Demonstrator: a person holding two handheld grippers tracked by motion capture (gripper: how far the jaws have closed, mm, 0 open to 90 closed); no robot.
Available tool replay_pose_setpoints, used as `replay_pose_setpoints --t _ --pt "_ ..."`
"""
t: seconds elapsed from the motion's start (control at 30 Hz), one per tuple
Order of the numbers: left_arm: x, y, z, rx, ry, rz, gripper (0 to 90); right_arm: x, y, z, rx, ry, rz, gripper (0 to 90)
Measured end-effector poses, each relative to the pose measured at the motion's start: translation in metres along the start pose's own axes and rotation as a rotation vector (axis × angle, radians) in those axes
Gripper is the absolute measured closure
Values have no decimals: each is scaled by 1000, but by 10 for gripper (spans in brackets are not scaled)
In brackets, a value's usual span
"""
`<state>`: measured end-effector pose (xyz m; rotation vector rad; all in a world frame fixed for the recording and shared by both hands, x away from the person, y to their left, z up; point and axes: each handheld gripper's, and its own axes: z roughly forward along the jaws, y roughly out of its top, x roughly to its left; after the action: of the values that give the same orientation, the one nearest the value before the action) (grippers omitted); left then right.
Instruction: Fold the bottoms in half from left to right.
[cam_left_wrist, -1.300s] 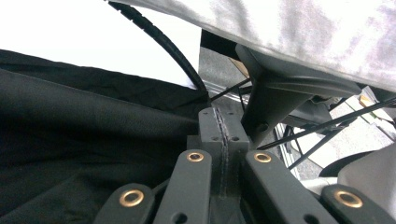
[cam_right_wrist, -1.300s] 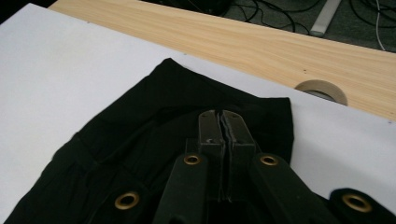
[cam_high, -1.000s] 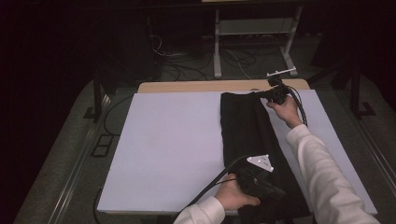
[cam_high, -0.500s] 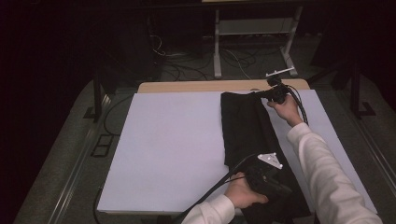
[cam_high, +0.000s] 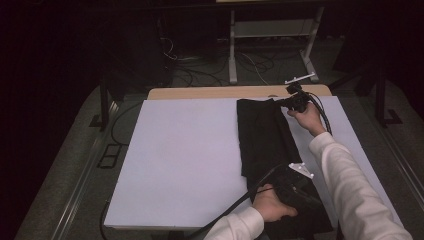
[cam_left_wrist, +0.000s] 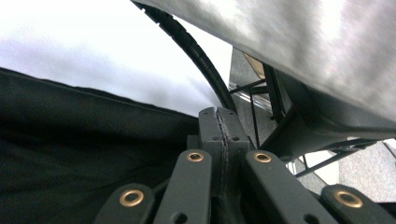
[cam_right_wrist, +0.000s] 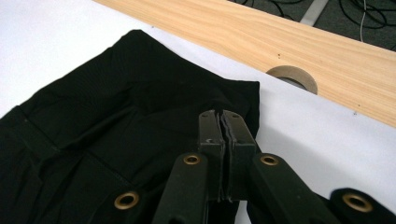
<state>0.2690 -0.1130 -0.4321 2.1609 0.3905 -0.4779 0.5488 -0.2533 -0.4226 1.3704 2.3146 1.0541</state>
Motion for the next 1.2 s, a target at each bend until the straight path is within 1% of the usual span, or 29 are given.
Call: replay_pose_setpoints --t 0.07,0.2,0.3,0.37,0.4,0.43,0.47,0.5,0.53,0.57,0.6,0.67,0.73,0.77,0.8,0.83,0.87,0.9,0.93,1.0,1.03,1.1,1.13,1.2 --pt "1 1 4 -4 0 -8 893 -1 -1 0 0 1 3 862" --pt "2 2 11 9 1 -13 893 -4 -4 -1 0 -3 9 861" --pt "4 2 15 19 10 -18 892 -7 -7 -2 -1 -5 13 858" --pt "6 2 17 19 9 -40 882 -8 -8 -2 0 -1 30 843" --pt "7 1 18 7 7 -44 860 -9 -10 -3 -2 3 41 820" --pt "7 1 17 1 0 -52 814 -9 -11 -4 -5 10 53 784" --pt "8 1 17 -8 -14 -65 766 -8 -13 -5 -8 22 63 753" --pt "8 0 16 -25 -36 -81 719 -8 -14 -6 -10 27 66 722" --pt "8 0 14 -46 -52 -89 669 -8 -15 -7 -11 32 70 675" --pt "8 -1 13 -58 -54 -84 604 -8 -15 -10 -11 18 74 606" --pt "7 -1 11 -77 -59 -80 543 -8 -16 -12 -15 17 77 566" --pt "5 -3 7 -107 -65 -66 476 -8 -16 -18 -31 29 91 450" --pt "5 -4 2 -120 -40 -57 383 -7 -16 -24 -43 54 107 363" --pt "5 -4 -1 -127 -28 -58 349 -6 -15 -28 -46 55 111 288" --pt "5 -4 -4 -133 -17 -53 319 -4 -15 -31 -45 45 106 230" --pt "5 -5 -6 -143 -10 -49 273 -3 -15 -33 -49 47 105 188" --pt "5 -5 -9 -149 6 -35 245 -2 -15 -35 -53 51 105 143" --pt "5 -6 -14 -162 26 -23 239 0 -15 -38 -58 53 102 119" --pt "6 -6 -17 -163 40 -17 225 3 -16 -42 -64 54 98 109" --pt "7 -5 -24 -155 75 -2 160 6 -17 -46 -69 51 97 43" --pt "7 -6 -28 -157 86 10 135 8 -18 -47 -67 55 94 2" --pt "6 -6 -36 -162 114 37 95 10 -19 -52 -76 64 80 0" --pt "7 -7 -39 -166 123 41 64 11 -20 -54 -80 58 74 0" --pt "7 -7 -46 -177 148 51 17 11 -20 -57 -93 60 83 0"
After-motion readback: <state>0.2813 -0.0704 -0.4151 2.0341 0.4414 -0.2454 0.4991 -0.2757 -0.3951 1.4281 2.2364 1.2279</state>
